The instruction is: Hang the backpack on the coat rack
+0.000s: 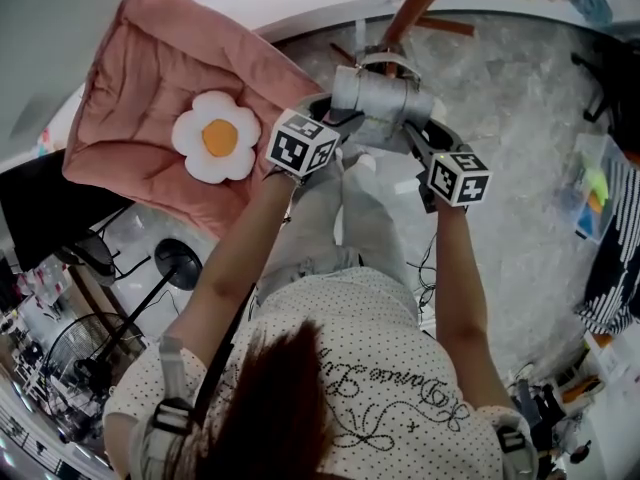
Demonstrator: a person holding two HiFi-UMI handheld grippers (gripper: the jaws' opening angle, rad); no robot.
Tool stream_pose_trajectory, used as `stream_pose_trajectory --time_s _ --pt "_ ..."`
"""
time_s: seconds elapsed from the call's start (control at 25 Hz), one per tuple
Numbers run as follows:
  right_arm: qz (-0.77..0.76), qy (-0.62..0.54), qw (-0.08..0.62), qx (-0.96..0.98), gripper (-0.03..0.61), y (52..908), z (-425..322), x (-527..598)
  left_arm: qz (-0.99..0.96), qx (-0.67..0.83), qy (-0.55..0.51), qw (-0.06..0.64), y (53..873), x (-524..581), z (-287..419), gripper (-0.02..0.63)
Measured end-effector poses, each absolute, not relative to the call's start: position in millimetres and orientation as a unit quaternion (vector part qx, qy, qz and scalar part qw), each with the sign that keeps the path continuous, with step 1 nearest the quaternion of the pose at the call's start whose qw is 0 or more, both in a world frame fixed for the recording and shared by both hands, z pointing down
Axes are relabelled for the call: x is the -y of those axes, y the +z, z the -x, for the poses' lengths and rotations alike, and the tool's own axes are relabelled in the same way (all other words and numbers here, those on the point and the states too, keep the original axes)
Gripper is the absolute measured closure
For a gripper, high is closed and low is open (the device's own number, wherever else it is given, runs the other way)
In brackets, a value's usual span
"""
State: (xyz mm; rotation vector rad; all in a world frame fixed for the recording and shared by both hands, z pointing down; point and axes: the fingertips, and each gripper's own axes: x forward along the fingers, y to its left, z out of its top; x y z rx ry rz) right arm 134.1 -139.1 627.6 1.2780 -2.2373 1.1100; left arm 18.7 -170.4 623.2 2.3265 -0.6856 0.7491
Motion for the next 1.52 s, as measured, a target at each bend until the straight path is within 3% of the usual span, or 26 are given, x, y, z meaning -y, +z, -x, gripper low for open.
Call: stream_pose_trajectory --time_s 0.84,1.52 --pt "-0.455 0.433 0.136 0.766 0.417 639 -140 158 -0.862 0.253 0.300 0.320 637 187 -22 0.377" --pt "-0.454 0.424 0.165 0.766 0.334 660 -138 164 -0.846 0.285 0.309 0.329 663 201 -17 0.377"
